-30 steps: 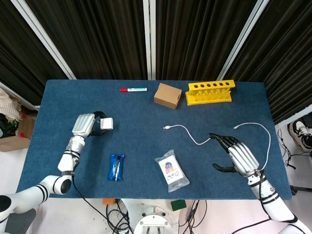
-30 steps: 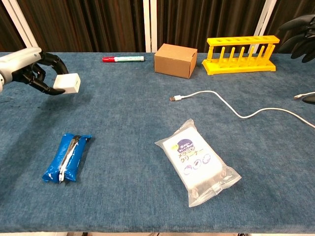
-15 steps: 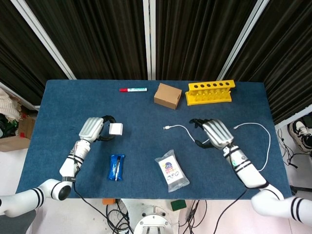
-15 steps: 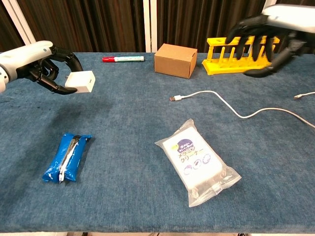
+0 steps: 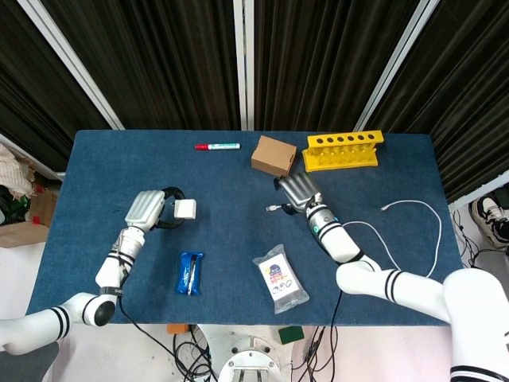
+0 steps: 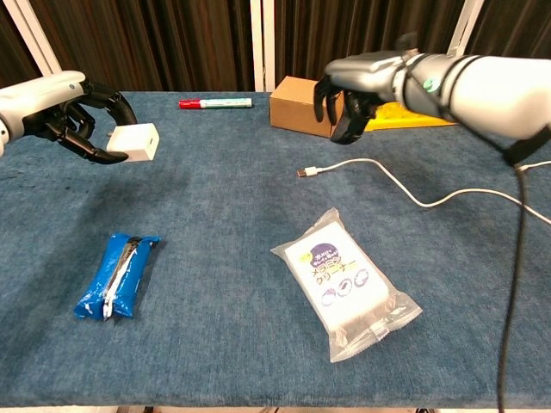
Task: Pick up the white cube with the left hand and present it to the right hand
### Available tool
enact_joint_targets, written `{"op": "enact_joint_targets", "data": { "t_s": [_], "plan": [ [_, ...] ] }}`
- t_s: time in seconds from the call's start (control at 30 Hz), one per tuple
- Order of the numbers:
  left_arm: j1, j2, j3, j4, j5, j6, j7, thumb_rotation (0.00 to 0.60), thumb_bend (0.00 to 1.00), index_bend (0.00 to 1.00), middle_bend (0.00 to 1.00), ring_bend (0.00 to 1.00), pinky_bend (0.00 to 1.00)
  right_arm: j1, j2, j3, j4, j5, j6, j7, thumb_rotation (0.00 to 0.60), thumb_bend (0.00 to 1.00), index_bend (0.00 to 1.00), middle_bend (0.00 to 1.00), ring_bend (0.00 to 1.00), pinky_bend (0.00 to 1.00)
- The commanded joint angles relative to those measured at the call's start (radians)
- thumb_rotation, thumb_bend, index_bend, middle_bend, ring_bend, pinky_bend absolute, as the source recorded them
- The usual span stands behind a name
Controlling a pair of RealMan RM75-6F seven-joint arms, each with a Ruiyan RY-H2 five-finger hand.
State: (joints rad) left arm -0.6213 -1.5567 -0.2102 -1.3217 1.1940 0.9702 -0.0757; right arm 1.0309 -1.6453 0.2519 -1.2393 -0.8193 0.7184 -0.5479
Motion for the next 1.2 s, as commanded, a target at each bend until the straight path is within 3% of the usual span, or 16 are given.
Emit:
{"op": "enact_joint_targets", "data": {
  "t_s": [0.03, 0.47, 0.67, 0.93, 1.2],
  "plan": [
    [-0.003, -0.001, 0.001, 0.0, -0.001, -0.004, 0.004, 0.6, 0.36, 0.61, 0.57, 0.78, 1.0, 0.06, -0.088, -0.012, 0.094, 0.03, -0.021, -0.039, 0.6, 0.37, 0.47, 0.39, 0.44, 0.56],
    [-0.009, -0.008, 0.004, 0.008, -0.014, -0.024, 0.003, 0.6, 0.36, 0.61, 0.57, 0.78, 1.0, 0.057, -0.208, -0.077, 0.255, -0.092, 0.052, -0.029, 0.6, 0.37, 0.52, 0.3, 0.28, 0.35],
    [-0.009, -0.01, 0.008, 0.011, -0.016, -0.031, 0.001, 0.6, 0.36, 0.61, 0.56, 0.78, 1.0, 0.024, -0.243, -0.089, 0.301, -0.146, 0.081, 0.016, 0.6, 0.36, 0.53, 0.32, 0.27, 0.32],
    [-0.009, -0.011, 0.011, 0.013, -0.017, -0.035, -0.002, 0.6, 0.36, 0.61, 0.56, 0.78, 1.0, -0.005, -0.292, -0.087, 0.361, -0.175, 0.076, 0.051, 0.6, 0.36, 0.53, 0.21, 0.17, 0.24],
    [-0.005, -0.007, 0.012, 0.011, -0.017, -0.032, -0.006, 0.6, 0.36, 0.61, 0.56, 0.78, 1.0, -0.011, -0.309, -0.068, 0.401, -0.21, 0.064, 0.087, 0.6, 0.36, 0.52, 0.21, 0.16, 0.23]
  ]
}}
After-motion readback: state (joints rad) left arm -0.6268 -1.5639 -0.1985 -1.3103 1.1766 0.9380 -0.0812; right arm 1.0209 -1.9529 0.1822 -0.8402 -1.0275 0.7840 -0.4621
